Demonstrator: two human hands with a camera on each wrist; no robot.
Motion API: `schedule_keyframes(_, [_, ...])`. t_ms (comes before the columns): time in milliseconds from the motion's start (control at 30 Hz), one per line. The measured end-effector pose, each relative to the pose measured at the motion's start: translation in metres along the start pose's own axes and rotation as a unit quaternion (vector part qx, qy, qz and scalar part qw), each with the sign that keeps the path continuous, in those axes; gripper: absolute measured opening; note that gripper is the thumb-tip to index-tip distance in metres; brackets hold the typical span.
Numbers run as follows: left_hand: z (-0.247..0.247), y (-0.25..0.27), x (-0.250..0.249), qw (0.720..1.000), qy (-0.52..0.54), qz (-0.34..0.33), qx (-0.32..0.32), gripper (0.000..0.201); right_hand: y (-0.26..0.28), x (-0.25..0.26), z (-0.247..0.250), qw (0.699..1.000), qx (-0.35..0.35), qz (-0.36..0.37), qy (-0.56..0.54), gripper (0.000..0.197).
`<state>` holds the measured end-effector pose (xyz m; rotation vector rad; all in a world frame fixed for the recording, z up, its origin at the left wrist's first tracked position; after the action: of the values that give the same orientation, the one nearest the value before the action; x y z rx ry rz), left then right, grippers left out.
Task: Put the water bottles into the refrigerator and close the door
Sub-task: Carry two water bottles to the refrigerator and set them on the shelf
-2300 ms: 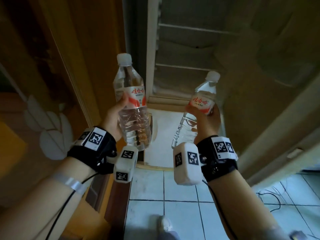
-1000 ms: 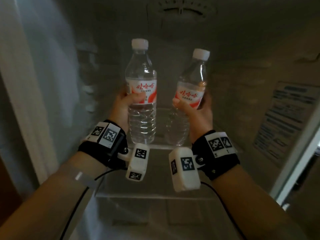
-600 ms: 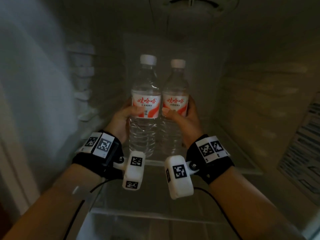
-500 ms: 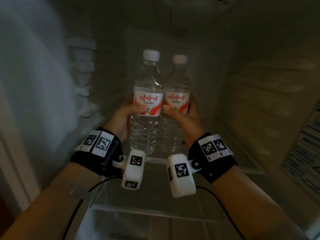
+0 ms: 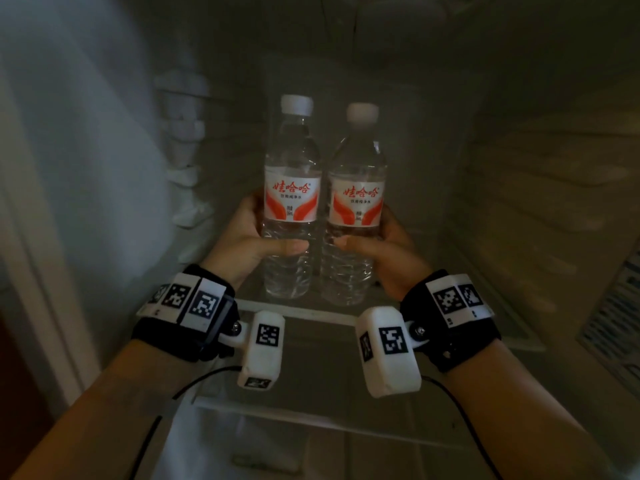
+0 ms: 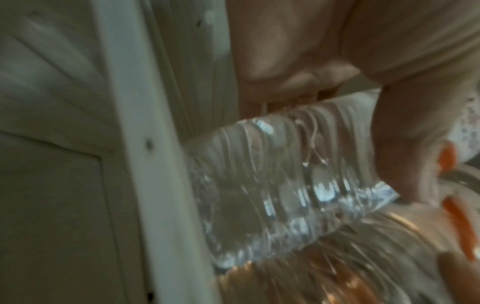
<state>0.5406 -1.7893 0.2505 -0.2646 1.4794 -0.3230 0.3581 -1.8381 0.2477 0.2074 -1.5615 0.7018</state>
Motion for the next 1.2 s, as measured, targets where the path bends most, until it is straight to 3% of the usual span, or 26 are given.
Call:
schedule_keyframes(167, [0.015, -0.002, 0.001, 1.0, 0.009, 0.018, -0.011, 0.096, -0.006, 0.0, -0.009, 1.0, 0.002, 0.004, 0.007, 0.074])
schedule_keyframes(267, [0.02, -0.002, 0.0, 1.0, 0.005, 0.022, -0.002, 0.074, -0.015, -0.002, -0.019, 1.0, -0.016, 0.009, 0.005, 0.076])
schedule_keyframes(333, [0.02, -0.001, 0.0, 1.0, 0.006, 0.02, -0.006, 0.07, -0.023, -0.003, -0.026, 1.0, -0.024, 0.013, 0.005, 0.076])
schedule_keyframes(500, [0.024, 0.0, 0.001, 0.998, -0.013, 0.009, -0.055, 0.047, -0.037, -0.004, -0.04, 0.999, -0.029, 0.027, 0.02, 0.074])
schedule_keyframes(867, [0.033, 0.001, 0.011, 0.994, -0.017, 0.02, -0.108, 0.052, -0.041, -0.004, -0.051, 0.998, -0.046, 0.04, 0.028, 0.08])
schedule_keyframes(1033, [0.028, 0.007, 0.009, 0.993, -0.022, 0.008, -0.112, 0.052, -0.032, 0.0, -0.048, 1.0, -0.008, 0.013, -0.011, 0.074])
schedule_keyframes(1100, [0.027, 0.017, 0.007, 0.992, -0.01, 0.005, -0.124, 0.058, -0.022, 0.003, -0.045, 0.998, -0.039, 0.008, -0.043, 0.089])
schedule_keyframes(1133, [0.027, 0.023, 0.006, 0.991, -0.006, 0.001, -0.134, 0.061, -0.014, 0.009, -0.045, 0.996, -0.069, 0.024, -0.042, 0.093])
schedule_keyframes(1200, [0.024, 0.038, -0.001, 0.988, -0.006, -0.025, -0.15, 0.058, 0.001, 0.024, -0.05, 0.982, -0.123, 0.137, -0.05, 0.073])
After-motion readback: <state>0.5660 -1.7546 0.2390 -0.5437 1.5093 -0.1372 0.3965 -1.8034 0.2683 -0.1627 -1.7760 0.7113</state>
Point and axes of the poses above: each hand's wrist, its own y-axis away from the middle knuckle, its own z-axis out of the back of the hand, x = y × z, the point moved 3 cm from there along -y, towards the middle knuckle, and after that the axes turned 10 degrees about x, right-handed, at the moved point
